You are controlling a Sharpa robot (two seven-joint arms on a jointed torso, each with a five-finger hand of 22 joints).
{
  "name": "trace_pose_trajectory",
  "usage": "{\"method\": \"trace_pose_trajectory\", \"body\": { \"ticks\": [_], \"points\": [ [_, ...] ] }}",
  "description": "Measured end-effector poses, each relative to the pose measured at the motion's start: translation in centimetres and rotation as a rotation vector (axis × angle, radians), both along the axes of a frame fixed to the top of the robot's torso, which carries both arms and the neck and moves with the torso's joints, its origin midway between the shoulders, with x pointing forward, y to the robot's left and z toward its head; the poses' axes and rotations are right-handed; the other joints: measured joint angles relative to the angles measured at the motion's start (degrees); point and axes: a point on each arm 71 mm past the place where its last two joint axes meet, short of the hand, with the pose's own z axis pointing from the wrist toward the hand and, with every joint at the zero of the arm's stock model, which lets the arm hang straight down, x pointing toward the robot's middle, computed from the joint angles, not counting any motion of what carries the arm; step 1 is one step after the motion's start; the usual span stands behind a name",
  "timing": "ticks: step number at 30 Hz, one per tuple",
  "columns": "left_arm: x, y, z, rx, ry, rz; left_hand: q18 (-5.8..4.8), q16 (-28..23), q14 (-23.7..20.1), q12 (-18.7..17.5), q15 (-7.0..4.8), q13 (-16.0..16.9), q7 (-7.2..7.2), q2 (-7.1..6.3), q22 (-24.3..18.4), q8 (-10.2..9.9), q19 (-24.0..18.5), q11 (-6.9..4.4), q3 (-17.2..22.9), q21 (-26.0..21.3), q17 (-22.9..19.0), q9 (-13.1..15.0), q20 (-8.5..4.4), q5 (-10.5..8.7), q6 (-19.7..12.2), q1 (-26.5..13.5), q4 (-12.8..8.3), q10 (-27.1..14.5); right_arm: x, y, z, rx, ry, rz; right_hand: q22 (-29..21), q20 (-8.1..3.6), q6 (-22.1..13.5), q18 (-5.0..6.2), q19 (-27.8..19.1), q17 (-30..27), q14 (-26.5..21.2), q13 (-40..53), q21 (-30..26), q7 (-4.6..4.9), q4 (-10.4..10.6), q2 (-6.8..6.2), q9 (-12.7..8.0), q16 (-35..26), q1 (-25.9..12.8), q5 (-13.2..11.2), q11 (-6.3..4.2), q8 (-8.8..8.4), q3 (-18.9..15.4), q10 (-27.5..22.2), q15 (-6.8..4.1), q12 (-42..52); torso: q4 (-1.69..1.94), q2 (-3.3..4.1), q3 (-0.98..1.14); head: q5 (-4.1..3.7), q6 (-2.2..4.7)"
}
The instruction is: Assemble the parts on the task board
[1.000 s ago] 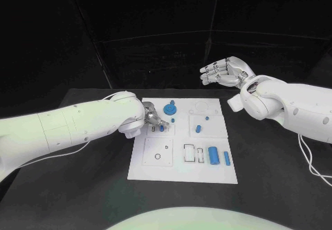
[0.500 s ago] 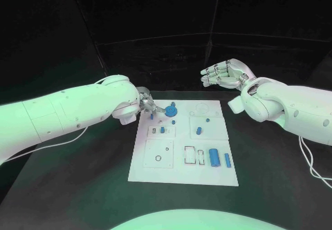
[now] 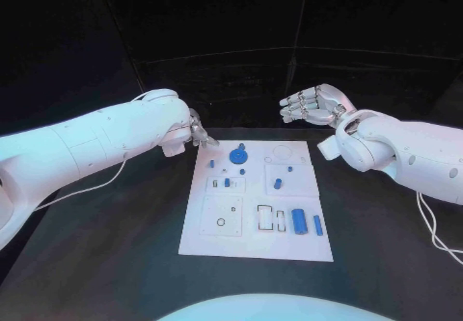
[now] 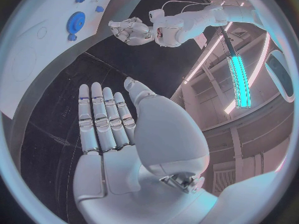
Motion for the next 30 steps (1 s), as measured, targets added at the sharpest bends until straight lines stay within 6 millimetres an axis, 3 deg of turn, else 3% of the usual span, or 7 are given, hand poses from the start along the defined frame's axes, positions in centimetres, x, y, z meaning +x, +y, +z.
{"method": "trace_pose_trajectory", "body": {
  "ticks": [15,30],
  "points": [
    [0.7,0.0,-2.2,0.055,0.082,-0.012,0.00,0.00,0.00,0.00,0.00,-0.51,0.05,0.24,0.32,-0.84,0.21,0.00,-1.42,0.00,0.00,-0.82,0.21,0.00,0.94,0.24,0.47,-0.40,0.1,0.3,0.0,0.001,0.001,0.007,-0.06,0.00,0.00,0.01,0.00,0.01,0.20,-0.04,0.00,0.00,0.00,0.00,0.00,0.00,0.00,0.00,0.00,0.00,0.00,0.00,-0.21,0.00,-0.01,-0.08,-0.01,0.04,-0.52],
    [0.4,-0.9,-3.3,0.064,0.120,-0.054,0.00,0.00,0.00,0.00,-0.01,-0.51,-0.22,0.74,0.61,-0.84,0.21,0.00,-2.30,0.00,0.00,-1.28,0.21,0.00,2.05,0.74,0.39,-0.40,0.1,0.5,-0.1,0.002,0.002,0.011,-0.05,0.00,0.00,0.00,0.00,-0.06,0.20,-0.04,-0.23,0.00,0.00,0.00,0.00,0.00,0.00,0.00,0.00,0.00,0.00,0.00,-0.20,0.00,0.01,-0.15,0.04,-0.07,-0.60]
  ]
}}
